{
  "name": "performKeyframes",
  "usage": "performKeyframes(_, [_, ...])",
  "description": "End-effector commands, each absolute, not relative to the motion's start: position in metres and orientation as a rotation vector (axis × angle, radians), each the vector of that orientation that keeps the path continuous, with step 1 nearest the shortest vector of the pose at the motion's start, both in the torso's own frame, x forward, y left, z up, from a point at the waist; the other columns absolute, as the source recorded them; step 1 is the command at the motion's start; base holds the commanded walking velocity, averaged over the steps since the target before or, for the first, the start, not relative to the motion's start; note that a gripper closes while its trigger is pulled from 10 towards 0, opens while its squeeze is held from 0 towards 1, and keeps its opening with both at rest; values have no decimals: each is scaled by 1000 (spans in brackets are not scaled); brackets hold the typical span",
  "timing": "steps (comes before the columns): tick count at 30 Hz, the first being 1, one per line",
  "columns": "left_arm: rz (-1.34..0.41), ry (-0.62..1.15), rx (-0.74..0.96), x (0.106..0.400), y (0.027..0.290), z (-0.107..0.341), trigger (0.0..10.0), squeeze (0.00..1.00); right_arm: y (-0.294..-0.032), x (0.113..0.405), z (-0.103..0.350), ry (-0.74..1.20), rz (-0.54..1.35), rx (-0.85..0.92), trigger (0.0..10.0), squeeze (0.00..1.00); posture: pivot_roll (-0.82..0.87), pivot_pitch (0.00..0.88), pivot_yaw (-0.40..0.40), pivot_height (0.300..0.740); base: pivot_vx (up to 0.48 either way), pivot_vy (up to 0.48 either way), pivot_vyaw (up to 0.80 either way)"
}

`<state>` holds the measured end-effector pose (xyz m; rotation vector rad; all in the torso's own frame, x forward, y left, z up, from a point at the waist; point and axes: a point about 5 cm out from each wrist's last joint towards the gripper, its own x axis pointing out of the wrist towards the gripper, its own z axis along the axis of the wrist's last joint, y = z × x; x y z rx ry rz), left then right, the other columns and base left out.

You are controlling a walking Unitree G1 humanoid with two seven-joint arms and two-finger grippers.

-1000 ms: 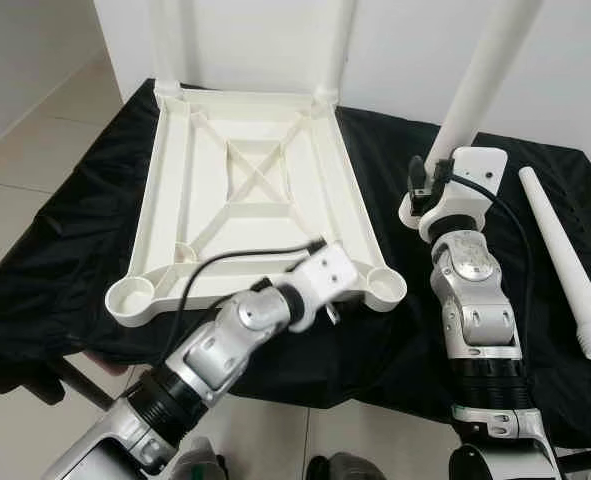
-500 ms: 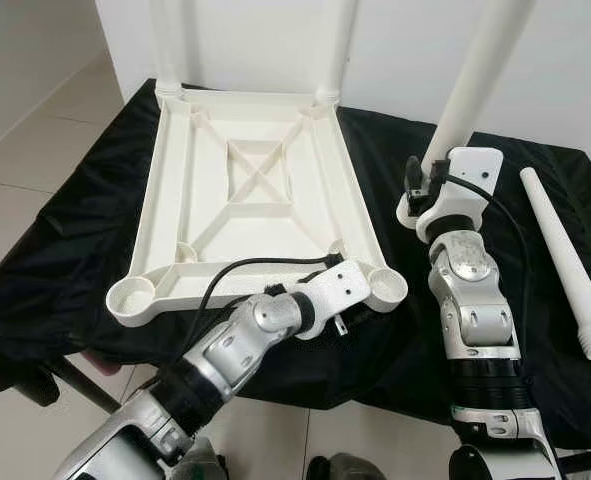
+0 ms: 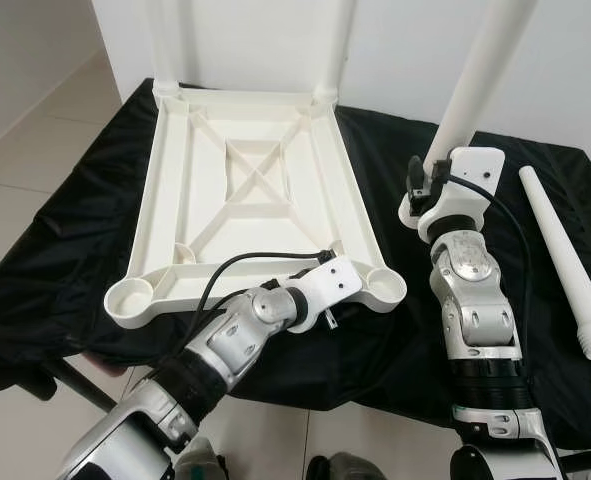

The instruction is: Building children table

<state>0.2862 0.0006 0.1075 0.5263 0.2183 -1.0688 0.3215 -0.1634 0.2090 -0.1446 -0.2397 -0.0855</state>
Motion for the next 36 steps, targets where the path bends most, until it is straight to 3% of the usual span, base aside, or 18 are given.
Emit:
performKeyframes(1, [-1078, 293, 551, 287, 6, 98, 7412, 0, -165, 320, 211, -260, -99, -144, 10000, 0, 31, 5, -58, 740, 0, 0, 0])
performKeyframes(2, [-1078, 293, 551, 287, 6, 98, 7412, 0, -165, 320, 211, -260, -99, -144, 10000, 0, 31, 5, -58, 740, 0, 0, 0])
performKeyframes(3, [-1089, 303, 549, 286, 6, 97, 0, 0, -165, 320, 211, -260, -98, -145, 10000, 0, 30, 5, -58, 740, 0, 0, 0])
performKeyframes(9, [-1098, 300, 536, 285, 5, 98, 0, 0, -164, 320, 212, -264, -87, -147, 10000, 0, 30, 0, -63, 740, 0, 0, 0])
performKeyframes(11, [-1074, 302, 544, 290, 9, 100, 2196, 0, -163, 320, 212, -265, -72, -153, 10000, 0, 31, 0, -67, 740, 0, 0, 0])
performKeyframes(13, [-1071, 304, 544, 292, 11, 100, 2314, 0, -163, 320, 211, -265, -67, -154, 10000, 0, 31, 0, -67, 740, 0, 0, 0])
performKeyframes(14, [-1064, 303, 551, 294, 14, 102, 1843, 0, -162, 320, 212, -265, -62, -156, 10000, 0, 31, 0, -67, 740, 0, 0, 0])
performKeyframes(15, [-1049, 305, 557, 297, 17, 102, 6314, 0, -162, 320, 211, -266, -58, -156, 10000, 0, 31, 0, -70, 740, 0, 0, 0])
performKeyframes(16, [-1049, 305, 557, 297, 17, 102, 6314, 0, -162, 320, 211, -266, -58, -156, 10000, 0, 31, 0, -70, 740, 0, 0, 0])
performKeyframes(17, [-1035, 305, 562, 301, 21, 103, 10000, 0, -162, 319, 212, -266, -51, -158, 10000, 0, 29, 0, -71, 740, 0, 0, 0])
performKeyframes(36, [-994, 307, 571, 313, 34, 111, 10000, 0, -161, 302, 207, -219, 138, -76, 10000, 0, 4, 21, -68, 740, 0, 0, 0])
